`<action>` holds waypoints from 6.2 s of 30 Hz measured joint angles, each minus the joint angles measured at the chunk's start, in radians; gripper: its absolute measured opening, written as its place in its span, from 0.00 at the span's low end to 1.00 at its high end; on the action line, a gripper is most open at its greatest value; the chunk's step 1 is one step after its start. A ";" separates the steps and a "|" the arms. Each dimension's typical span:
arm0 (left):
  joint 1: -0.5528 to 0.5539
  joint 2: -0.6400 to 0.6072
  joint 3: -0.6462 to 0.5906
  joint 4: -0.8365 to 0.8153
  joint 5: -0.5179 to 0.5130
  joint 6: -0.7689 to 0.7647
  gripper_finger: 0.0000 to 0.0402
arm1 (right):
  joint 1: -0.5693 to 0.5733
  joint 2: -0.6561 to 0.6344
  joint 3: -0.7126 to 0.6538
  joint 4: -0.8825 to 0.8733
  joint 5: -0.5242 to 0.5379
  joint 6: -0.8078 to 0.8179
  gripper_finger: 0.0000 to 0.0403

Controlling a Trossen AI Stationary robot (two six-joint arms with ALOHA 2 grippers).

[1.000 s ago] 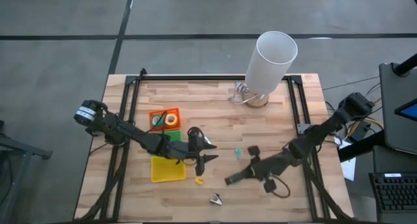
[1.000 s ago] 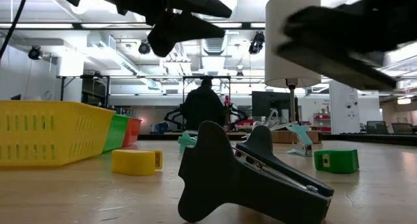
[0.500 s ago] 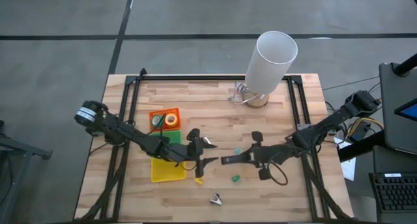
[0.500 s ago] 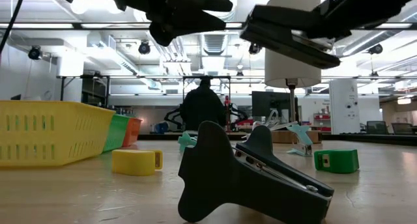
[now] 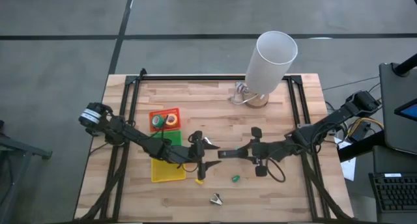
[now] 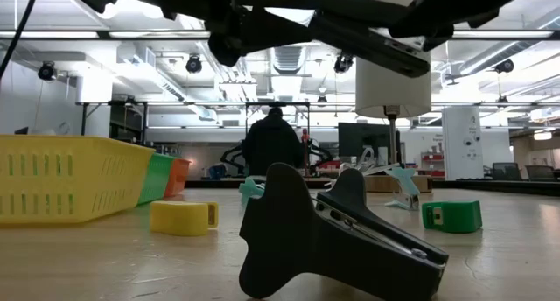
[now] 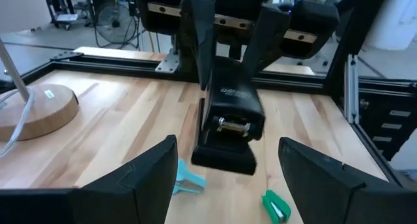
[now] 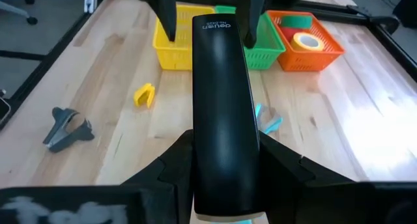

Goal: Pick and place Stapler, Stapler remover, tape
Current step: Put the black stapler into the green basket, then put the green stapler into the green basket

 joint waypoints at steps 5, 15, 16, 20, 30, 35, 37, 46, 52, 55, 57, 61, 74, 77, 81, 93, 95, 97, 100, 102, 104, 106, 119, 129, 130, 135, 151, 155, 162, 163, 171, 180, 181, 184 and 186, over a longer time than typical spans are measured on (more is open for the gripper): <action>0.002 0.002 0.003 0.007 0.004 0.000 0.66 | -0.001 0.000 0.001 -0.001 0.003 0.003 0.31; 0.020 0.008 0.031 0.007 -0.003 0.000 0.64 | -0.006 0.000 0.001 0.014 0.004 0.012 0.31; 0.022 0.008 0.031 0.008 -0.003 0.000 0.63 | -0.006 0.000 0.001 0.014 0.004 0.012 0.31; 0.023 0.008 0.031 0.007 -0.002 -0.004 0.57 | -0.007 0.000 0.001 0.015 0.004 0.013 0.31; 0.024 0.008 0.031 0.006 0.009 0.028 0.32 | -0.020 0.000 0.001 0.015 -0.004 0.025 0.31; 0.024 0.008 0.031 0.008 0.008 0.035 0.32 | -0.021 0.000 0.001 0.015 0.000 0.016 0.35; 0.024 0.008 0.031 0.009 0.008 0.035 0.32 | -0.021 0.000 0.001 0.014 0.001 0.012 0.36; 0.015 -0.041 0.031 -0.045 0.011 0.017 0.33 | -0.021 -0.004 0.000 -0.016 0.004 0.017 0.42; -0.005 -0.137 0.031 -0.305 -0.045 -0.046 0.33 | -0.020 -0.022 -0.001 -0.054 -0.003 0.026 0.48; -0.025 -0.204 0.031 -0.461 -0.089 -0.109 0.33 | -0.015 -0.030 -0.001 -0.077 -0.008 0.038 0.50; -0.046 -0.252 0.030 -0.574 -0.124 -0.144 0.33 | -0.012 -0.031 -0.001 -0.086 -0.008 0.040 0.50; -0.094 -0.354 0.014 -0.768 -0.208 -0.242 0.33 | -0.009 -0.031 -0.007 -0.086 -0.008 0.048 0.50; -0.250 -0.653 -0.139 -1.132 -0.309 -0.581 0.34 | -0.009 -0.030 -0.039 -0.084 -0.009 0.111 0.50; -0.276 -0.710 -0.172 -1.211 -0.309 -0.672 0.34 | -0.009 -0.029 -0.043 -0.084 -0.009 0.111 0.49; -0.300 -0.767 -0.199 -1.318 -0.314 -0.717 0.34 | -0.009 -0.029 -0.045 -0.083 -0.008 0.118 0.49; -0.301 -0.873 -0.262 -1.399 -0.312 -0.818 0.34 | -0.009 -0.029 -0.046 -0.077 -0.007 0.121 0.48; -0.301 -0.869 -0.292 -1.397 -0.286 -0.861 0.34 | -0.009 -0.029 -0.046 -0.071 -0.007 0.117 0.48; -0.303 -0.869 -0.329 -1.385 -0.282 -0.901 0.34 | -0.009 -0.029 -0.046 -0.065 -0.007 0.118 0.48; -0.302 -0.869 -0.387 -1.331 -0.282 -0.930 0.34 | -0.009 -0.029 -0.046 -0.065 -0.007 0.116 0.48; -0.302 -0.869 -0.419 -1.294 -0.280 -0.942 0.34 | -0.009 -0.029 -0.046 -0.065 -0.007 0.114 0.48; -0.302 -0.869 -0.440 -1.266 -0.264 -0.951 0.34 | -0.009 -0.029 -0.046 -0.064 -0.007 0.114 0.48; -0.302 -0.869 -0.454 -1.254 -0.246 -0.972 0.35 | -0.009 -0.029 -0.046 -0.064 -0.007 0.114 0.48; -0.302 -0.876 -0.470 -1.265 -0.212 -1.071 0.60 | -0.009 -0.029 -0.048 -0.061 0.002 0.111 0.48; -0.301 -0.907 -0.470 -0.844 -0.335 -0.776 0.60 | -0.010 -0.029 -0.051 -0.062 0.004 0.099 0.48; -0.301 -0.901 -0.470 -0.745 -0.341 -0.704 0.60 | -0.010 -0.029 -0.052 -0.062 0.004 0.099 0.48; -0.302 -0.798 -0.469 -0.290 -0.340 -0.355 0.60 | -0.010 -0.029 -0.059 -0.061 0.004 0.099 0.48; -0.246 -0.275 -0.214 0.003 -0.349 -0.145 0.59 | -0.005 0.036 -0.196 0.159 -0.176 0.101 0.48; -0.213 -0.177 -0.087 0.050 -0.353 -0.030 0.59 | 0.001 0.141 -0.206 0.281 -0.272 0.043 0.48; -0.170 -0.072 0.075 0.047 -0.349 0.071 0.59 | 0.008 0.343 -0.153 0.304 -0.312 -0.002 0.48; -0.170 -0.066 0.084 0.043 -0.350 0.086 0.59 | 0.008 0.371 -0.141 0.316 -0.313 -0.005 0.48; -0.159 -0.046 0.098 0.040 -0.328 0.097 0.59 | 0.008 0.509 -0.067 0.340 -0.344 -0.018 0.48; -0.155 -0.045 0.094 0.025 -0.318 0.078 0.59 | 0.008 0.552 -0.031 0.350 -0.360 -0.040 0.48; -0.155 -0.045 0.092 0.026 -0.318 0.075 0.59 | 0.008 0.552 -0.027 0.352 -0.360 -0.044 0.48; -0.154 -0.045 0.088 0.027 -0.318 0.063 0.59 | 0.008 0.550 -0.025 0.354 -0.361 -0.052 0.48; -0.154 -0.045 0.084 0.026 -0.319 0.055 0.59 | 0.008 0.554 -0.020 0.356 -0.361 -0.054 0.48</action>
